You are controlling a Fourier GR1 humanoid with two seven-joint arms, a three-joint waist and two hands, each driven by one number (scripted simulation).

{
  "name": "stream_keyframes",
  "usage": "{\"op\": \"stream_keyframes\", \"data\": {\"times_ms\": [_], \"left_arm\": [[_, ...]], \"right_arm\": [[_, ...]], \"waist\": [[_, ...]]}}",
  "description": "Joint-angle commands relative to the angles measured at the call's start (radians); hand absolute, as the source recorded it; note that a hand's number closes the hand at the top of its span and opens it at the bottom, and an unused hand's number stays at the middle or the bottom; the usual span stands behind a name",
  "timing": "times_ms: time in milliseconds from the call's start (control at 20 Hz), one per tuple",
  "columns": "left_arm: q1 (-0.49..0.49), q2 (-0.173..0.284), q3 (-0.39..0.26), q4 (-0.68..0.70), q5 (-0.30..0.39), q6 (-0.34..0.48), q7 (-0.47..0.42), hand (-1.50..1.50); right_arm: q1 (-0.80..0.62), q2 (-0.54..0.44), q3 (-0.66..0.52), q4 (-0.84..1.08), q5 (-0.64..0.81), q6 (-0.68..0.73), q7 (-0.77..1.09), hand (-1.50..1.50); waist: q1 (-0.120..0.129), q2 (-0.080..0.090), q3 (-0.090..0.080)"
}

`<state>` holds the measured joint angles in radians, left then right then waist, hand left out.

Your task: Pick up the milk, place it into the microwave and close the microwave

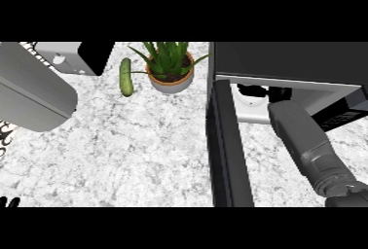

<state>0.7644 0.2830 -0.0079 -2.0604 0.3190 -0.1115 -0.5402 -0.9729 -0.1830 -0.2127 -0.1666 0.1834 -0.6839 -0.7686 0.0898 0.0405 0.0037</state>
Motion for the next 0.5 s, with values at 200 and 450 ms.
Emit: {"op": "stream_keyframes", "data": {"times_ms": [200,450], "left_arm": [[-0.027,-0.009,-0.008,0.031,-0.014,-0.012,-0.015,-1.50],[-0.054,0.001,0.000,0.034,0.007,-0.014,0.020,-1.50]], "right_arm": [[0.013,-0.058,-0.020,0.042,0.001,-0.021,-0.018,1.50],[0.019,-0.104,-0.020,0.072,0.011,-0.034,0.015,1.50]], "waist": [[0.027,0.011,0.002],[0.031,0.018,0.003]]}}
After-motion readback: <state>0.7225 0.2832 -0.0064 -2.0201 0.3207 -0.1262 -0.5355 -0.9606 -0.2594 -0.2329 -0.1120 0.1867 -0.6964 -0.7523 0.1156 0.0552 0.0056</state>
